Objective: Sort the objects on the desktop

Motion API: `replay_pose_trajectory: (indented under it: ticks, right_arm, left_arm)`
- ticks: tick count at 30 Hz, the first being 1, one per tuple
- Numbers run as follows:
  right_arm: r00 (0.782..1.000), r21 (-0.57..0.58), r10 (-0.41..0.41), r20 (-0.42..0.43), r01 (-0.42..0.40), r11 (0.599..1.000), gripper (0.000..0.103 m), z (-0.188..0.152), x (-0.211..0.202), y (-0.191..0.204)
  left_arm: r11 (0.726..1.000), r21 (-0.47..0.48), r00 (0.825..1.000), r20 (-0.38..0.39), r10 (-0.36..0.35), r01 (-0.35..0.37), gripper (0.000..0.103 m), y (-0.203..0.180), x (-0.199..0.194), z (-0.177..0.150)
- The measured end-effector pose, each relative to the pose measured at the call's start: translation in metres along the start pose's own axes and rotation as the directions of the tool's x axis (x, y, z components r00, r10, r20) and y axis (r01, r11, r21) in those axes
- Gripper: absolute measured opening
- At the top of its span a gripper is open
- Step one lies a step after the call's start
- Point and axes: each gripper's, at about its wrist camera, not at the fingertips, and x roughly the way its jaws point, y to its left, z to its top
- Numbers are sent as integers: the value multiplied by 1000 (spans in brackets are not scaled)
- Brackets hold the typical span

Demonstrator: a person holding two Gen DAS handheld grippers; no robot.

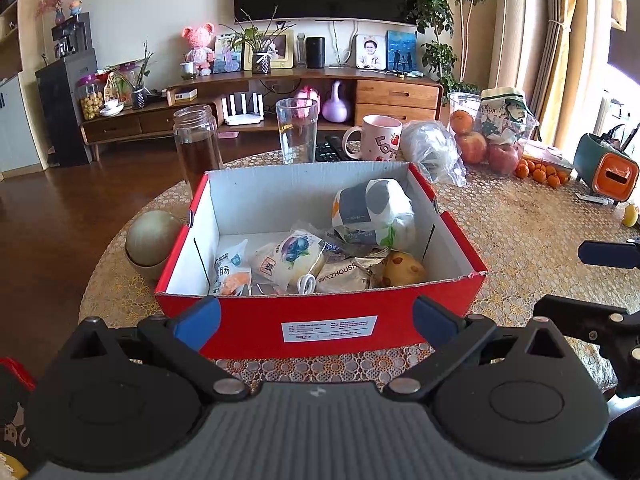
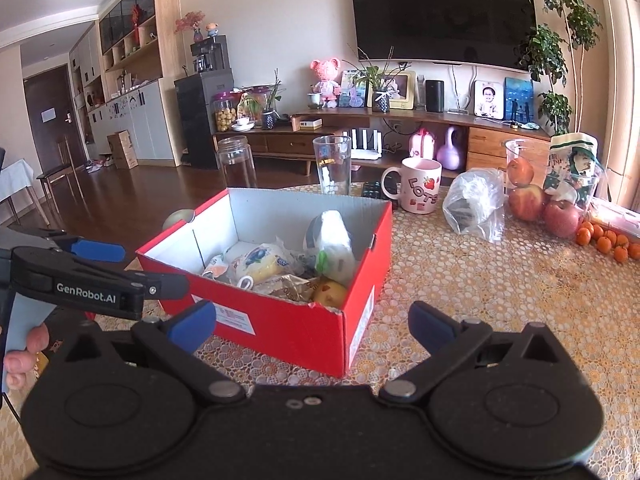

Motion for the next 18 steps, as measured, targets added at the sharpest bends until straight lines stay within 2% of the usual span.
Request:
replay_pose_trajectory:
  ticks: [13, 18]
  right_arm:
    - [1000, 33, -8, 0, 8, 999, 103, -10, -12, -11]
    - [1000, 55, -25, -4, 25, 998, 103, -16, -16, -21]
  left_arm:
    - [1000, 0, 1000, -2, -31, 31, 103, -10, -8, -3]
    - [996, -32, 997, -12, -81, 80, 103, -11, -10, -4]
